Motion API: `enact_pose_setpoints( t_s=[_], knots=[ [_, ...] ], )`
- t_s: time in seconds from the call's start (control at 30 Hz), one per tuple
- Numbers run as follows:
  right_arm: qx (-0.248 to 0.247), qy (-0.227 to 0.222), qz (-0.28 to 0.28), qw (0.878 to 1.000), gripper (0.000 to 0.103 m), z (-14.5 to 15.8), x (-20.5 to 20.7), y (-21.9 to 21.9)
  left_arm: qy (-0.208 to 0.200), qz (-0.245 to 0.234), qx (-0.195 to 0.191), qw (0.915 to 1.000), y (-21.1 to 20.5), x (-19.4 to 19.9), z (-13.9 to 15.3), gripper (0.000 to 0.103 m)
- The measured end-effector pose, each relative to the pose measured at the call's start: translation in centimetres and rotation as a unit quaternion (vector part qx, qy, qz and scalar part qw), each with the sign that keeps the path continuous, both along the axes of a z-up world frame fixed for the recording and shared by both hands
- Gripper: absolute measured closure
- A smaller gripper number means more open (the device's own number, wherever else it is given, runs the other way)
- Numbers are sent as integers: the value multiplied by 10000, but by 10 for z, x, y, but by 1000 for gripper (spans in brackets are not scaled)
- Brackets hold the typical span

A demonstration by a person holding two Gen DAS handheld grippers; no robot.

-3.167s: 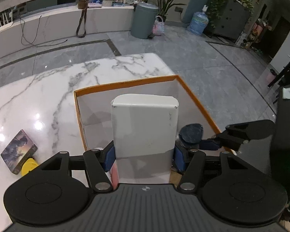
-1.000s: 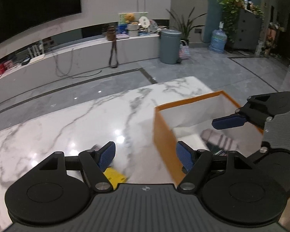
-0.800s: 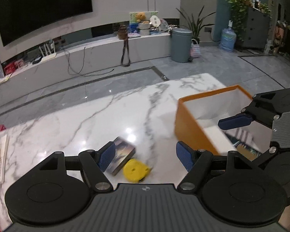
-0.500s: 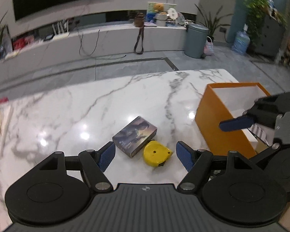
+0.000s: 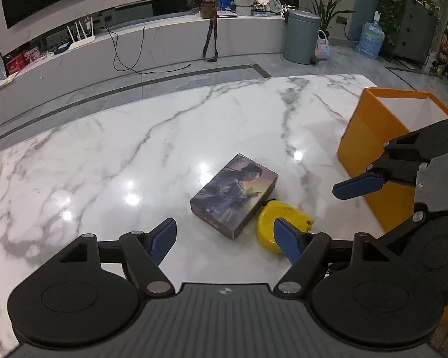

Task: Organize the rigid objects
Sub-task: 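Move both tools back over the card box and yellow tape measure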

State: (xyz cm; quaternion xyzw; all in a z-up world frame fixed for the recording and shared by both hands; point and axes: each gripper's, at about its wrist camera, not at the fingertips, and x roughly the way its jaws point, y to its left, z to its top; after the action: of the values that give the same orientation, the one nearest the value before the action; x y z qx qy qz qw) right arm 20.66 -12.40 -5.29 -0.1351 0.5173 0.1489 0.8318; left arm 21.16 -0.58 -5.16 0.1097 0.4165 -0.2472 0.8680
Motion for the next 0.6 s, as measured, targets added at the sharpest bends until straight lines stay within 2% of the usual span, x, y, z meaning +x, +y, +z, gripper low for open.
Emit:
enact_pose_setpoints(
  t_s=[0.17,0.37,0.6],
  knots=[
    [141,275,17,9995,36,-14,15,-2,90,-46,-53,9999,-3,18,-9,14],
    [170,354,232,9990,37,-20,26,2,110,-213,-109,9997,-12,29,-17,14],
    [258,544,198,9980,40,-29,36,2,227,-381,-136,9989,-23,43,-28,11]
  ],
)
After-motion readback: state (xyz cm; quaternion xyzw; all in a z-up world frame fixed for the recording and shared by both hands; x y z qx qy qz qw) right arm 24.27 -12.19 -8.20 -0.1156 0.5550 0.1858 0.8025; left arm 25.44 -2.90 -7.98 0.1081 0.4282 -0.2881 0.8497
